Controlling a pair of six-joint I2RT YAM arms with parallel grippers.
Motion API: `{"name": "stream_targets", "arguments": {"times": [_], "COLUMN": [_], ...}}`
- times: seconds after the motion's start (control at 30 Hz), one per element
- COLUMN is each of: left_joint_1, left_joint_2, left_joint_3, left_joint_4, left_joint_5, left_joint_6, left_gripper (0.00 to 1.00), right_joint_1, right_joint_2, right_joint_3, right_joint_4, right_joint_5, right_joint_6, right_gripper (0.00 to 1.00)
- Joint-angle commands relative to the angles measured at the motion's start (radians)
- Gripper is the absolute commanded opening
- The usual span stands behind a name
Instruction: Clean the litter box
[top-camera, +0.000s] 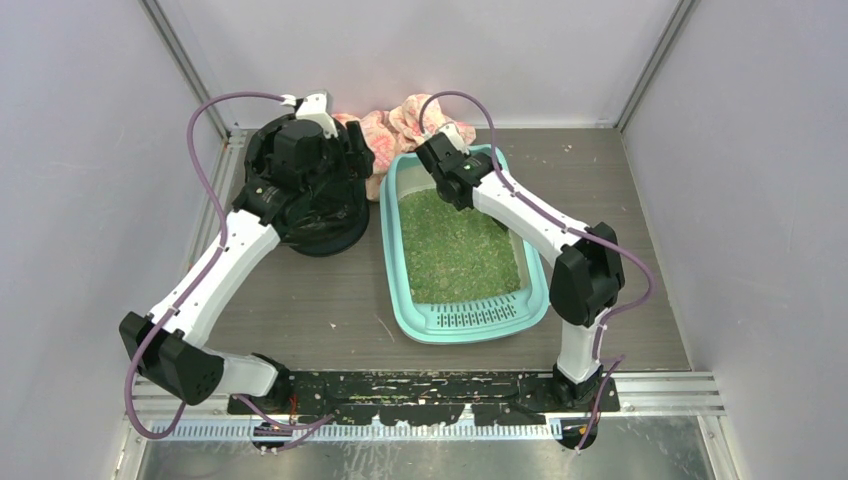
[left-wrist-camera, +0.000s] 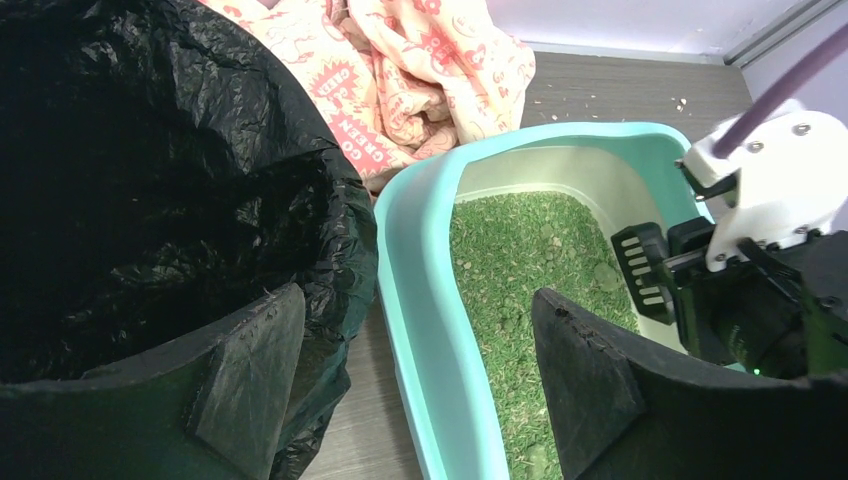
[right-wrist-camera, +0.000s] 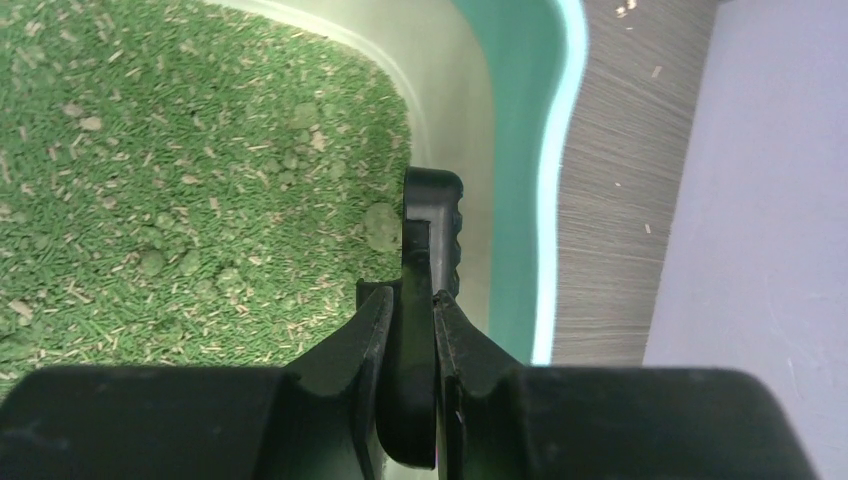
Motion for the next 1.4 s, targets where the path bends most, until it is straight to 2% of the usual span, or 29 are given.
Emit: {"name": "stream_targets", "arguments": {"times": [0.0,0.23,0.47,0.97,1.37], "left_joint_1": [-0.004,-0.003,-0.003,-0.003,-0.003], "left_joint_2": [-0.021,-0.018,0.0,0.022,0.005], "left_joint_3": [-0.003,0.0,0.006,0.016,-0.004], "left_joint_4": [0.032,0.031,0.034,0.038,0.033], "left_joint_5": [0.008,0.012,0.028,0.054,0.054], "left_joint_6": [0.002,0.009,0.015,0.019,0.015], "left_gripper": [0.83,0.83,0.83,0.83,0.83], "right_joint_1": [-0.011,-0.024,-0.061,-0.064,-0.225], "right_joint_2": [0.012,0.023,0.0,-0.068,-0.13], "right_joint_3": [0.005,-0.007,0.013,0.063,-0.149], "right_joint_4": [0.04,0.046,0.045,0.064,0.246], "right_joint_5": [-0.071,-0.164,-0.399,-0.626,-0.953], "right_joint_6": [0.025,0.057,0.146,0.193,0.338], "right_gripper": [0.01,0.01,0.01,0.01,0.01]}}
